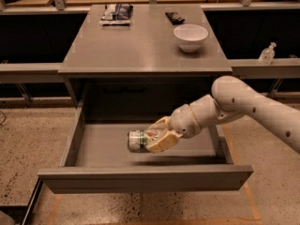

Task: Place 7up can into top drawer

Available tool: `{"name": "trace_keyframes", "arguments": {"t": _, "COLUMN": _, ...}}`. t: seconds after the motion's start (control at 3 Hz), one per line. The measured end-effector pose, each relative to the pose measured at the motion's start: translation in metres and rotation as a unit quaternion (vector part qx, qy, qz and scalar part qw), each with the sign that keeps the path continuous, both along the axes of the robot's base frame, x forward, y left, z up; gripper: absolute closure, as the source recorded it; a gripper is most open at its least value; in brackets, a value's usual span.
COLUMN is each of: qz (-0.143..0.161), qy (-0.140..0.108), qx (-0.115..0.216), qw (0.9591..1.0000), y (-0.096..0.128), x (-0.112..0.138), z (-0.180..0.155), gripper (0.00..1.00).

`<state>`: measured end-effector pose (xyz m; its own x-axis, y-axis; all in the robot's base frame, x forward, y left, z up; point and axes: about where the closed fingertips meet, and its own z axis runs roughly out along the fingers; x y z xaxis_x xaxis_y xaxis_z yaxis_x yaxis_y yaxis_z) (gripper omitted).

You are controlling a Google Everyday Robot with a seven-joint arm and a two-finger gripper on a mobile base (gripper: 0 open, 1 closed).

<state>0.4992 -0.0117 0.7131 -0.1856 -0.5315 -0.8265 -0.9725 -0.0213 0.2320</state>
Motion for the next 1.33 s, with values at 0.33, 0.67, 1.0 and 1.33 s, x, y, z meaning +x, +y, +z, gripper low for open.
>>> {"name": "trace_keyframes", "arguments": {"t": 0.33, "qz": -0.031, "qy": 0.016, "qx": -0.008, "qw": 0.9994, "y": -0.009, "x": -0.002, "z": -0.029, "gripper": 0.36}}
{"name": "trace_keyframes", "arguments": {"t": 0.67, "qz": -0.049, "qy": 0.015, "qx": -0.014, "qw": 0.9986, "y": -0.017, "x": 0.004, "z": -0.039, "gripper": 0.12}}
{"name": "trace_keyframes", "arguments": {"t": 1.0, "qz": -0.057, "qy": -0.011, "qx": -0.013, "qw": 0.9982, "y": -0.018, "x": 0.013, "z": -0.026, "gripper": 0.0}}
{"name": "trace_keyframes", "arguments": {"t": 1.33, "qz": -0.057, "qy": -0.014, "qx": -0.013, "qw": 0.9982, "y": -0.018, "x": 0.014, "z": -0.025, "gripper": 0.0}}
